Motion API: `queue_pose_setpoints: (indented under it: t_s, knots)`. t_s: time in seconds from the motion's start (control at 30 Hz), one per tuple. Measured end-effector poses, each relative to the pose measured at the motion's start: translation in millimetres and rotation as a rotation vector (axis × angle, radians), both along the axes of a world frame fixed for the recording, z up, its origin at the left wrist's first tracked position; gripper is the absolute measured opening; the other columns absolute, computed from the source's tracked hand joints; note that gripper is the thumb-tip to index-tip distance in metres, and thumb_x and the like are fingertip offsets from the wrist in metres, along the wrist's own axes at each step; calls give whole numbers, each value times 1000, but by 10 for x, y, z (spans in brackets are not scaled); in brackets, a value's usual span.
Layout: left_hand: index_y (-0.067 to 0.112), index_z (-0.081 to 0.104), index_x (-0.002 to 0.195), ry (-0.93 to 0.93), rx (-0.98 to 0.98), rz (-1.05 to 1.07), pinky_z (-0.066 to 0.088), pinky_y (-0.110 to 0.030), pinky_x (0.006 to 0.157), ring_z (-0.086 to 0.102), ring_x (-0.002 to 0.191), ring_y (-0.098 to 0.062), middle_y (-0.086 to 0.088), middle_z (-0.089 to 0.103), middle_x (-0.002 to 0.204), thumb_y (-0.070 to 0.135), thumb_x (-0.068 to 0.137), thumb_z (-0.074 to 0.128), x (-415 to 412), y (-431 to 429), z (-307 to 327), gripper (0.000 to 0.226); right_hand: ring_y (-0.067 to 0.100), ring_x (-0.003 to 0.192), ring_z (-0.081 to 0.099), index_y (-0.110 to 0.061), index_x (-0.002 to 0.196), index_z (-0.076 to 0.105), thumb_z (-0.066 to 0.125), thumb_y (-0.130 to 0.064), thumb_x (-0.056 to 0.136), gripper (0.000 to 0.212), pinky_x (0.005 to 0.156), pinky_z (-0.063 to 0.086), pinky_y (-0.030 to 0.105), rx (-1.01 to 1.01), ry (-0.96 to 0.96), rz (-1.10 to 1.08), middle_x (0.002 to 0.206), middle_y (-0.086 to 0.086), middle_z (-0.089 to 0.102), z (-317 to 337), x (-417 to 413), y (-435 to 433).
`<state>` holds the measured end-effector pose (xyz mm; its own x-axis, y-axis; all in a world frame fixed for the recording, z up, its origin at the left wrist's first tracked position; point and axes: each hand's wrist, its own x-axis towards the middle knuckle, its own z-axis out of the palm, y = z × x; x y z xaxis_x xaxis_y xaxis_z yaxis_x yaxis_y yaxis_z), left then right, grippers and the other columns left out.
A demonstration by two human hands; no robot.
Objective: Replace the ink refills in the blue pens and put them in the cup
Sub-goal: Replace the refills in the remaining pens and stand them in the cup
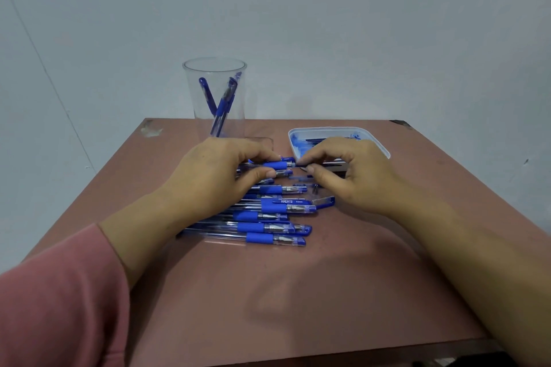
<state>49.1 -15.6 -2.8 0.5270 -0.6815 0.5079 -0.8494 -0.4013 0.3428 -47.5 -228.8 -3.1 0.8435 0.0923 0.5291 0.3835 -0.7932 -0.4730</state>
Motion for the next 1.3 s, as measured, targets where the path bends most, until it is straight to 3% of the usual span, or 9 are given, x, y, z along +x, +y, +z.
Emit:
queue_pose_setpoints:
  t_s: [0.07,0.23,0.43,0.53,0.67,0.9,1.13,1.23,1.3]
  knots:
    - [40,70,107,3,3,-1,50,-22,74,57,79,8,40,52,78,41,84,65,0,1,-2,24,5,89,65,-38,89,64,62,-17,84,21,78,53,29,33,0,-7,88,-16,68,5,-12,-41]
    - [41,70,108,12,-6,-1,50,-20,73,59,81,5,33,58,80,44,84,62,4,0,-10,25,1,94,63,-48,104,63,66,-23,88,30,81,48,15,4,14,21,94,-25,66,-7,0,-24]
    - [40,70,107,66,-19,27,51,-23,74,61,84,2,24,67,88,40,85,66,42,22,-11,23,-3,90,62,-25,98,73,67,-12,88,18,81,44,12,35,36,-88,89,-24,66,14,-35,-240]
    - [40,70,107,81,-16,44,50,-23,75,60,84,2,23,68,90,41,86,65,63,42,-13,22,-3,90,61,-25,94,72,66,-7,88,20,83,45,14,57,55,-137,89,-22,67,27,-67,-386]
    - [37,70,110,67,-20,67,47,-16,75,59,84,6,26,65,91,42,86,64,90,59,-20,26,-12,84,58,-29,91,71,66,-8,88,21,78,40,4,9,112,-176,83,-25,64,28,-72,-496]
    - [36,70,111,65,-17,63,48,-19,76,60,84,3,20,69,94,41,85,64,85,47,-26,26,1,91,56,-40,94,71,68,-26,87,17,83,47,27,-230,199,-214,85,-23,66,-31,-30,-552]
    - [38,69,110,59,-6,61,45,-14,72,59,84,7,25,64,88,41,85,64,67,46,-15,25,0,93,52,-37,100,71,72,-29,83,19,91,45,41,-323,109,-179,84,-41,54,-40,-13,-540]
    - [37,69,110,56,-13,60,47,-16,73,59,83,7,23,67,91,42,85,63,70,46,-17,27,0,92,51,-39,99,70,71,-32,83,18,91,44,36,-290,62,-197,86,-38,56,-8,-1,-579]
    - [36,69,111,59,-19,57,49,-21,76,59,84,4,23,67,93,42,85,63,69,48,-18,27,-2,88,47,-36,102,70,71,-28,85,19,89,39,18,-278,37,-239,86,-35,53,81,3,-604]
